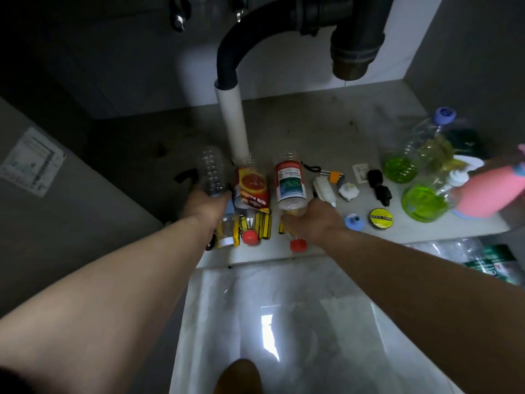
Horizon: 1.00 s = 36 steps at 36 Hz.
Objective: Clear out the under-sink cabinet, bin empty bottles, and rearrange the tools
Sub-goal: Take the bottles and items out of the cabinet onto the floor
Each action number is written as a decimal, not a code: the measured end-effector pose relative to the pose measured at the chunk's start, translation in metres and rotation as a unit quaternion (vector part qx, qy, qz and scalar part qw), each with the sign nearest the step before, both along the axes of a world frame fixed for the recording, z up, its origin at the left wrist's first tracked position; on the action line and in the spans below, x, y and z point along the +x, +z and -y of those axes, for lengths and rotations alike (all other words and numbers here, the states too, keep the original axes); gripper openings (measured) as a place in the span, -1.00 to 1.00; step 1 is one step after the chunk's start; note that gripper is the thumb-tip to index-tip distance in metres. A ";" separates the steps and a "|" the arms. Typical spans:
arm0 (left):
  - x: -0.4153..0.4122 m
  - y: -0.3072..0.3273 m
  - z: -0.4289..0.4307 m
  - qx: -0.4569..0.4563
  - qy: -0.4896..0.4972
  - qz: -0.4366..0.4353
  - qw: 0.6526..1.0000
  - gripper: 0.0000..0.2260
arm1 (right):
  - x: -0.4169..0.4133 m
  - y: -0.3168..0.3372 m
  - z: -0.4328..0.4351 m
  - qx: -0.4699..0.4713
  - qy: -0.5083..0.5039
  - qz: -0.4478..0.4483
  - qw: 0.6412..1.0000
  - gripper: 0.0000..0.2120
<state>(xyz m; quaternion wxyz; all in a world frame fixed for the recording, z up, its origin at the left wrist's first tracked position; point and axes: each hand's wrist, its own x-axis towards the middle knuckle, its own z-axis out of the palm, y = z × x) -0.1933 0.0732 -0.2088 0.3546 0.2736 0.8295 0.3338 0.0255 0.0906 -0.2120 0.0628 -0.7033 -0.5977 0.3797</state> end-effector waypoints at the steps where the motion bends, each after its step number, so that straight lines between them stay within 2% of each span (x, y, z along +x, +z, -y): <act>1: 0.003 0.004 0.002 0.008 -0.003 -0.015 1.000 -0.57 | 0.008 0.006 0.002 0.002 0.002 0.007 1.000 -0.42; 3: 0.010 0.013 0.005 0.021 -0.009 -0.047 0.999 -0.58 | 0.026 0.019 0.006 0.007 0.008 0.010 1.000 -0.42; 7: 0.033 0.044 0.011 0.024 -0.057 -0.109 0.992 -0.50 | 0.072 0.055 0.019 0.019 0.030 -0.011 0.999 -0.60; 9: 0.051 0.064 0.015 0.043 -0.101 -0.123 0.986 -0.62 | 0.099 0.076 0.029 0.016 0.050 -0.012 0.999 -0.66; 11: 0.074 0.083 0.023 0.077 -0.156 -0.084 0.981 -0.79 | 0.130 0.096 0.041 0.000 0.061 -0.030 0.998 -0.76; 13: 0.099 0.099 0.030 0.083 -0.218 -0.032 0.972 -0.88 | 0.165 0.114 0.056 -0.032 0.061 -0.038 0.997 -0.79; 15: 0.126 0.114 0.038 0.063 -0.279 0.021 0.958 -0.85 | 0.202 0.129 0.073 -0.049 0.053 -0.015 0.997 -0.76; 17: 0.155 0.122 0.050 0.019 -0.339 0.089 0.936 -0.93 | 0.239 0.137 0.093 -0.058 0.030 0.008 0.998 -0.71; 18: 0.170 0.125 0.058 -0.010 -0.360 0.120 0.925 -0.88 | 0.257 0.137 0.103 -0.065 0.018 0.019 0.998 -0.69; 21: 0.216 0.121 0.081 -0.073 -0.396 0.176 0.898 -0.69 | 0.306 0.124 0.139 -0.075 -0.016 0.074 0.994 -0.70; 23: 0.245 0.112 0.095 -0.102 -0.418 0.199 0.880 -0.71 | 0.331 0.107 0.159 -0.088 -0.020 0.126 0.988 -0.71; 26: 0.282 0.089 0.108 -0.136 -0.431 0.220 0.864 -0.78 | 0.360 0.073 0.180 -0.108 -0.038 0.191 0.975 -0.55; 31: 0.329 0.048 0.117 -0.168 -0.404 0.209 0.875 -0.56 | 0.376 0.025 0.191 -0.100 -0.109 0.178 0.973 -0.47; 36: 0.356 0.010 0.119 -0.189 -0.371 0.196 0.888 -0.56 | 0.371 -0.007 0.177 -0.067 -0.121 0.194 0.971 -0.32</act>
